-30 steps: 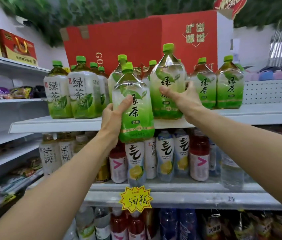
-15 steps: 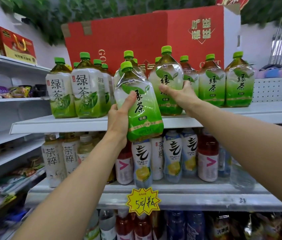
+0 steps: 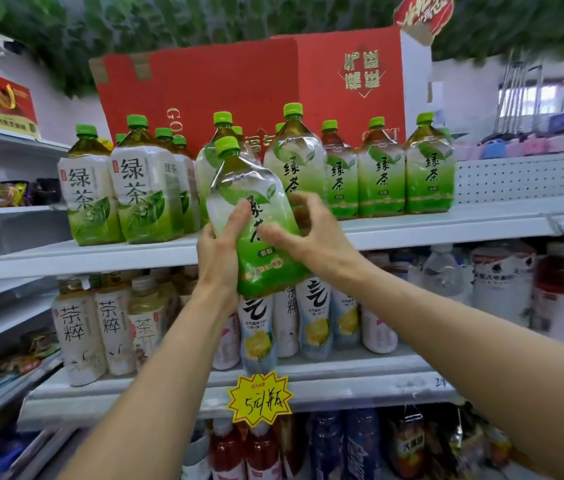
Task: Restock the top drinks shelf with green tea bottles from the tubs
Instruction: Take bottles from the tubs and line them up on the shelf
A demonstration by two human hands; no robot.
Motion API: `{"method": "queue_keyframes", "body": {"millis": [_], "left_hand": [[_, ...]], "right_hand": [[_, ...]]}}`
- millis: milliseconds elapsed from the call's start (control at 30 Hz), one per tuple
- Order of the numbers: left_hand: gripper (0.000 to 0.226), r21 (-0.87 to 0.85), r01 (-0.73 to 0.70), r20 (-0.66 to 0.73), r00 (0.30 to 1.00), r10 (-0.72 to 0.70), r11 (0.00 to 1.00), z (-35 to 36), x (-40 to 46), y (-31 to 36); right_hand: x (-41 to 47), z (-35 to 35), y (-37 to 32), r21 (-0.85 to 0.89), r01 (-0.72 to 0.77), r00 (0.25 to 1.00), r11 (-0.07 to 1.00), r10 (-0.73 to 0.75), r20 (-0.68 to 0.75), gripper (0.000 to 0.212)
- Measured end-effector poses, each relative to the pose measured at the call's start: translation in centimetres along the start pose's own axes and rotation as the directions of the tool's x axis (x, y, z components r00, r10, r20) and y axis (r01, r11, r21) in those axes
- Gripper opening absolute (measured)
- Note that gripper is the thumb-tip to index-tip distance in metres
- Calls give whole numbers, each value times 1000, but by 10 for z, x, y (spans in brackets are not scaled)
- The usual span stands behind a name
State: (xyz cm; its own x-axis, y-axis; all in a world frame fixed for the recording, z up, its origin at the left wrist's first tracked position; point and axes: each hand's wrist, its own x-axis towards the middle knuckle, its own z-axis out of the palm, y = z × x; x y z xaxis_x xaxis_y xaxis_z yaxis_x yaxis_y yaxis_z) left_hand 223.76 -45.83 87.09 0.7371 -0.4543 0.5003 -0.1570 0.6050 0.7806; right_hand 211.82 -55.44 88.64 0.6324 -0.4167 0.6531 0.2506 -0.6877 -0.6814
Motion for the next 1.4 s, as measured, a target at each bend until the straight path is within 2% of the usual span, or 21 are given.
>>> {"method": "queue_keyframes", "body": {"millis": [33,67,133,200,267,300,400,467,533,567,600,700,900,933,1033,1067,1200,1400], "left_hand": [[82,-18,-4,2,1000,4,1000,4,-5,-4],[83,-19,-11,-5,1000,11,1000,9,-9,-7],[88,-14,-17,-6,1000,17,1000,21,-13,-13],[101,-6,27,76,997,-27,1000,32,-14,-12],[106,134,25,185,981,-49,991,46,-14,-2],[104,232,-28,195,981,-19,972,55,-12,2],[95,493,-216,75,976,207,842,83,1,0],[93,634,-310,113,944,311,709,94,9,-13],[91,752,-358,159,914,374,554,97,22,-26],[91,783,-361,143,897,418,506,98,28,-29],[94,795,-338,99,892,442,504,98,35,-31],[111,773,-244,-17,915,404,585,101,46,-37],[127,788,-219,-45,911,409,575,95,48,-44],[129,797,-216,-54,905,422,565,96,48,-45],[130,835,-181,-104,876,471,520,102,46,-51],[129,847,-168,-118,866,487,505,104,46,-52],[126,888,-152,-117,837,534,433,105,50,-58],[121,917,-146,-92,828,553,372,106,51,-61]], "right_hand": [[-3,-1,-2,27,-84,994,996,81,79,86],[-5,-4,-2,68,-151,980,986,140,143,74],[-5,-18,-4,123,-180,970,976,156,185,53],[-6,-39,-6,75,-142,981,987,130,146,65],[-7,-62,-9,-6,-63,995,998,63,82,78],[-8,-74,-9,-32,-33,998,999,35,53,82],[-6,-105,1,13,-16,998,1000,17,-55,74],[-1,-118,13,31,-35,984,999,40,-175,72],[5,-128,25,27,-62,955,998,67,-289,92],[7,-133,29,34,-71,943,997,79,-324,101],[9,-137,33,57,-76,935,995,91,-342,101],[19,-147,41,123,-98,928,988,135,-347,88],[41,-152,59,83,-93,951,992,113,-286,92],[43,-150,59,85,-108,957,991,126,-260,96],[51,-145,56,47,-154,967,987,160,-200,126],[54,-143,56,39,-165,968,985,170,-183,129],[67,-139,64,31,-204,967,978,207,-152,115],[81,-129,67,23,-249,961,968,250,-114,117]]}}
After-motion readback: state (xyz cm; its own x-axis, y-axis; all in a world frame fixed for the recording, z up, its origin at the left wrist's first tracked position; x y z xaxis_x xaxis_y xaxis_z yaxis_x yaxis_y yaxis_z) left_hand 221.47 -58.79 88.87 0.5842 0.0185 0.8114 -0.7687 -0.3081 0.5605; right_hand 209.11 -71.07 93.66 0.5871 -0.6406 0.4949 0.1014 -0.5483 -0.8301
